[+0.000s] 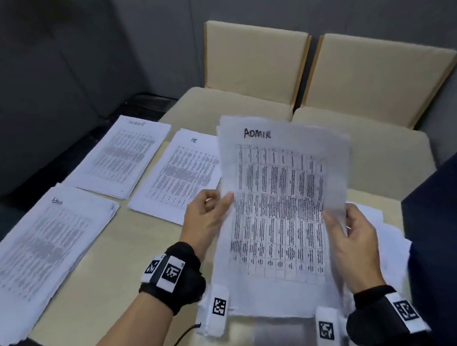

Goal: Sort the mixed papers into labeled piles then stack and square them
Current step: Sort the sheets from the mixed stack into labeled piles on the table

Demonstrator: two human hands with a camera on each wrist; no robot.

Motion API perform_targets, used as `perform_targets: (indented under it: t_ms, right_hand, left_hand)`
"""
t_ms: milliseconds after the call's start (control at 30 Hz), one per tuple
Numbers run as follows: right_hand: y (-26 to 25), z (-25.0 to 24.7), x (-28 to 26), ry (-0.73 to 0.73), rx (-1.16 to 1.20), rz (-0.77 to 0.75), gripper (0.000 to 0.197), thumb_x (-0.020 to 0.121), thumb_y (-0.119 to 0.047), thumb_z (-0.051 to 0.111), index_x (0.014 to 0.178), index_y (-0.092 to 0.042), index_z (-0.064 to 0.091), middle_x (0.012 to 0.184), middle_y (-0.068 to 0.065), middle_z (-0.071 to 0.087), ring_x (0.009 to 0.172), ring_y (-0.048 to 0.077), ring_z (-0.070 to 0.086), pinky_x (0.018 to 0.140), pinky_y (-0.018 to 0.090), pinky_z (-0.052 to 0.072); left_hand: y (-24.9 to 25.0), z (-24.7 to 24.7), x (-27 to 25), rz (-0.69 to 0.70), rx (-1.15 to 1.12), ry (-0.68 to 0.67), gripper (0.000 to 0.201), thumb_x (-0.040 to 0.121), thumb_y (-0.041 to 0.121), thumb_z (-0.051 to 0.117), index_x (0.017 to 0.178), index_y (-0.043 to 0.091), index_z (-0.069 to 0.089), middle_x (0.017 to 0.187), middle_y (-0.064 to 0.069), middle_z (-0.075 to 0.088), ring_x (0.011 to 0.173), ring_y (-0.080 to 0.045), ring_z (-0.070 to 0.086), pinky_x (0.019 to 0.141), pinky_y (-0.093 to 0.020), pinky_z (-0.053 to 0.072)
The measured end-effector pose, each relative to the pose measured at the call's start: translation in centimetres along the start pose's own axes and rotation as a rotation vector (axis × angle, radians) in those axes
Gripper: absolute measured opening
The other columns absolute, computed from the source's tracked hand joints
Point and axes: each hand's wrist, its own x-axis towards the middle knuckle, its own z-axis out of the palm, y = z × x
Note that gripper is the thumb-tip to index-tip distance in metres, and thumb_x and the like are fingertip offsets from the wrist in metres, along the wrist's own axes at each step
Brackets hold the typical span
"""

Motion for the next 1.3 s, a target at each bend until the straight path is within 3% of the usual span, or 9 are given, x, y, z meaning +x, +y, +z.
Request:
perform_targets:
  t_ms: [200,500,567,667,833,933,1033,1133,1300]
  right_hand:
    - [1.3,7.6,-1.5,-0.16,0.129,0.203,0.056,0.101,-0.02,0.054,0.151,-0.019,0.031,0.144,-0.017,0.035,0.132,0.003,0.039,0.107,0.023,0.029]
    - [9.6,14.9,-4.2,-0.261,-0.233,0.492,0.013,0.088,-0.018,0.072,0.098,-0.015,0.064,0.089,0.014,0.073,0.083,0.034,0.07,0.088,0.05,0.054]
    - [10.8,15.7,-5.8,-0.235,-0.324,0.492,0.014,0.085,-0.011,0.075,0.097,-0.01,0.067,0.08,0.012,0.071,0.077,0.031,0.068,0.086,0.037,0.056]
    - [9.0,17.3,-7.0,-0.16,-0.358,0.443,0.007,0.084,0.006,0.068,0.086,0.001,0.064,0.071,0.024,0.063,0.051,0.017,0.053,0.049,0.007,0.043]
    - [7.9,18.3,-6.8,-0.21,-0.395,0.451,0.015,0.087,0.019,0.059,0.101,0.023,0.059,0.082,0.024,0.056,0.056,0.021,0.047,0.051,0.002,0.04]
    - [7.5,18.3,-6.9,-0.213,-0.422,0.511,0.018,0.083,0.022,0.061,0.1,0.024,0.059,0.08,0.028,0.059,0.039,0.0,0.052,0.049,0.002,0.041]
    - [6.8,18.8,-6.6,-0.215,-0.45,0.49,0.013,0.082,0.025,0.06,0.093,0.019,0.059,0.086,0.04,0.062,0.039,-0.001,0.055,0.049,0.001,0.041]
    - [6.0,19.2,-6.6,-0.192,-0.397,0.46,0.014,0.082,0.023,0.061,0.096,0.023,0.06,0.08,0.022,0.065,0.043,0.0,0.058,0.049,0.0,0.041]
    - [5.2,17.6,-5.5,-0.133,-0.295,0.46,0.006,0.086,0.017,0.061,0.085,0.011,0.062,0.051,0.005,0.066,0.049,0.009,0.062,0.045,0.004,0.043]
  left_hand:
    - [-5.3,-8.0,-1.6,-0.276,0.35,-0.155,0.059,0.084,0.055,0.067,0.131,0.023,0.054,0.128,-0.001,0.065,0.113,-0.018,0.064,0.099,-0.045,0.051]
    - [-5.3,-22.0,-2.5,-0.225,0.459,0.079,0.022,0.098,0.025,0.055,0.119,0.026,0.06,0.107,-0.001,0.071,0.097,-0.022,0.067,0.093,-0.046,0.052]
    - [-4.9,-26.4,-2.4,-0.226,0.462,0.147,0.021,0.098,0.021,0.056,0.117,0.022,0.061,0.105,-0.005,0.071,0.095,-0.025,0.067,0.089,-0.043,0.053]
    - [-4.4,-33.3,-2.3,-0.274,0.497,0.232,0.015,0.097,0.016,0.056,0.11,0.018,0.062,0.102,-0.008,0.071,0.092,-0.027,0.067,0.074,-0.032,0.052]
    - [-5.1,-44.5,-2.6,-0.419,0.802,0.288,0.013,0.086,0.01,0.058,0.094,0.018,0.065,0.094,-0.007,0.069,0.091,-0.027,0.064,0.078,-0.032,0.049]
    - [-5.7,-49.0,-2.0,-0.464,0.963,0.276,0.01,0.083,0.016,0.058,0.088,0.024,0.062,0.093,-0.005,0.069,0.089,-0.027,0.064,0.078,-0.031,0.05]
    - [-5.7,-50.7,-1.2,-0.554,1.18,0.265,0.015,0.082,0.026,0.059,0.096,0.023,0.059,0.103,-0.005,0.066,0.091,-0.026,0.061,0.076,-0.032,0.049]
    - [-6.4,-49.8,-0.1,-0.626,1.399,0.361,0.047,0.079,0.027,0.066,0.121,0.012,0.05,0.124,-0.01,0.055,0.115,-0.03,0.053,0.093,-0.041,0.045]
    - [-4.8,-43.3,2.8,-0.35,1.407,0.494,0.041,0.08,0.017,0.062,0.118,0.011,0.047,0.119,-0.009,0.05,0.11,-0.03,0.049,0.093,-0.043,0.041]
